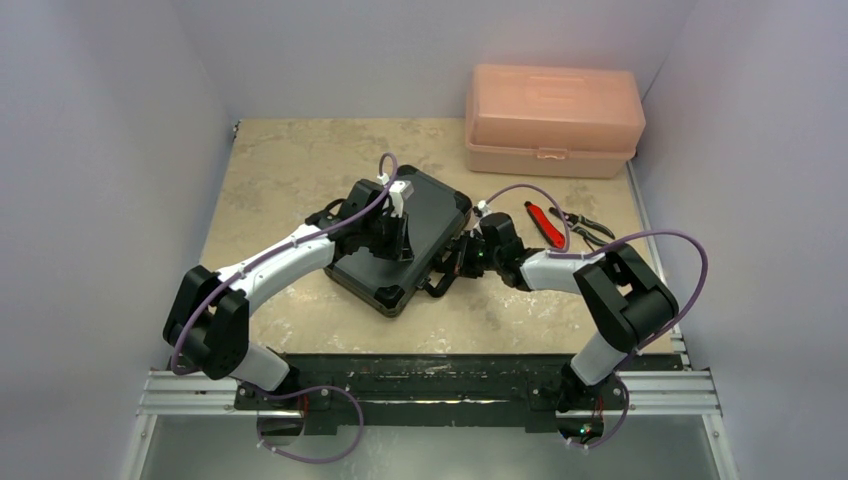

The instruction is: Pack up texas hold em set

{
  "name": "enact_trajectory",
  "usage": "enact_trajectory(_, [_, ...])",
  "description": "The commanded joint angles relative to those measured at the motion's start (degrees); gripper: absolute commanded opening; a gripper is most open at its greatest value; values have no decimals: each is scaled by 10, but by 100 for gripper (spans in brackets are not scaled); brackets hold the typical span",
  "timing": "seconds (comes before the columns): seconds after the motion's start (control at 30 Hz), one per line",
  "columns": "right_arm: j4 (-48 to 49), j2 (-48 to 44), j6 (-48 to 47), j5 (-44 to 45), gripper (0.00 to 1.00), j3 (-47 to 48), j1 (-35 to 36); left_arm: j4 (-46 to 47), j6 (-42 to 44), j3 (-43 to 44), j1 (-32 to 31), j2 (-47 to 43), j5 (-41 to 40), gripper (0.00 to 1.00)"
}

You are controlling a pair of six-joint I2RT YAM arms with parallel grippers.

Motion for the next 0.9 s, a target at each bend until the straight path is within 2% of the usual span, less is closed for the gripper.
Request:
enact_trajectory(0.0, [14,25,-2,17,0,-5,5,-97,3,-12,-4,24,-8,17])
enact_trajectory(0.23, [19,36,-3,18,0,-4,6,-101,4,-12,-5,17,-9,17])
enact_trajectory(0.47, [30,22,-13,34,0,-41,6,-107,5,-6,-4,10,-10,17])
enact_trajectory(0.87, [61,68,-7,37,0,-32,6,-117,2,-5,-5,0,-11,17])
